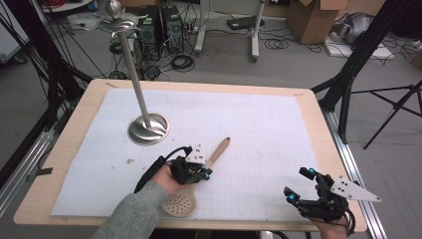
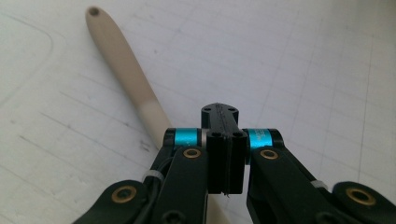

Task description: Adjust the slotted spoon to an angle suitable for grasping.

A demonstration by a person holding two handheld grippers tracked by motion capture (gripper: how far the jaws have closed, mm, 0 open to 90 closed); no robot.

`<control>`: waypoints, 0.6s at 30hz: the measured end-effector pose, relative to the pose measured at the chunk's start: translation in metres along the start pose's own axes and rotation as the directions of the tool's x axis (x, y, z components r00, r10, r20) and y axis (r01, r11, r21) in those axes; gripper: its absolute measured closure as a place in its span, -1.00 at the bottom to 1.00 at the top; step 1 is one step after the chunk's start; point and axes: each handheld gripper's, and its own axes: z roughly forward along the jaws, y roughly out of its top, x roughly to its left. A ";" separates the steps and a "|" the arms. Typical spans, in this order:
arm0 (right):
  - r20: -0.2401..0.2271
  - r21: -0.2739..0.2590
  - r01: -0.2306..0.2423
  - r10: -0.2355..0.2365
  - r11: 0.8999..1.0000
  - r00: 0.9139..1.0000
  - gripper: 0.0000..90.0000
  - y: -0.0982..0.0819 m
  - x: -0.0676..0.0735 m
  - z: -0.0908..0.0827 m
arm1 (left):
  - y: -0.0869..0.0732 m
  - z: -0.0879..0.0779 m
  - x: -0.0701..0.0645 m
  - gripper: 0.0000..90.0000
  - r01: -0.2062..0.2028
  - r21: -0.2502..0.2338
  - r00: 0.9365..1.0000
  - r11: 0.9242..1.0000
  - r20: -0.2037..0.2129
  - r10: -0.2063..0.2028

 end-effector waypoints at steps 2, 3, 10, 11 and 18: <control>-0.001 0.002 0.000 0.000 1.000 1.000 -0.78 0.000 0.000 0.001 | -0.001 0.001 -0.003 0.99 -0.005 0.016 1.000 1.000 0.002 0.005; -0.002 0.003 0.000 0.000 1.000 1.000 -0.78 0.000 0.000 0.002 | -0.002 0.001 -0.004 0.99 -0.008 0.024 1.000 1.000 0.003 0.008; -0.006 0.010 -0.002 0.002 1.000 1.000 -0.78 -0.001 0.000 0.003 | -0.001 -0.002 -0.008 0.99 -0.040 0.067 0.999 0.997 -0.025 0.042; -0.006 0.011 -0.001 0.001 1.000 1.000 -0.78 -0.001 0.000 0.003 | -0.001 -0.003 -0.008 0.99 -0.041 0.068 0.999 0.997 -0.029 0.043; -0.007 0.003 0.002 -0.002 1.000 1.000 -0.78 -0.001 -0.001 0.002 | 0.001 -0.003 -0.008 0.99 -0.044 0.072 0.998 0.996 -0.035 0.047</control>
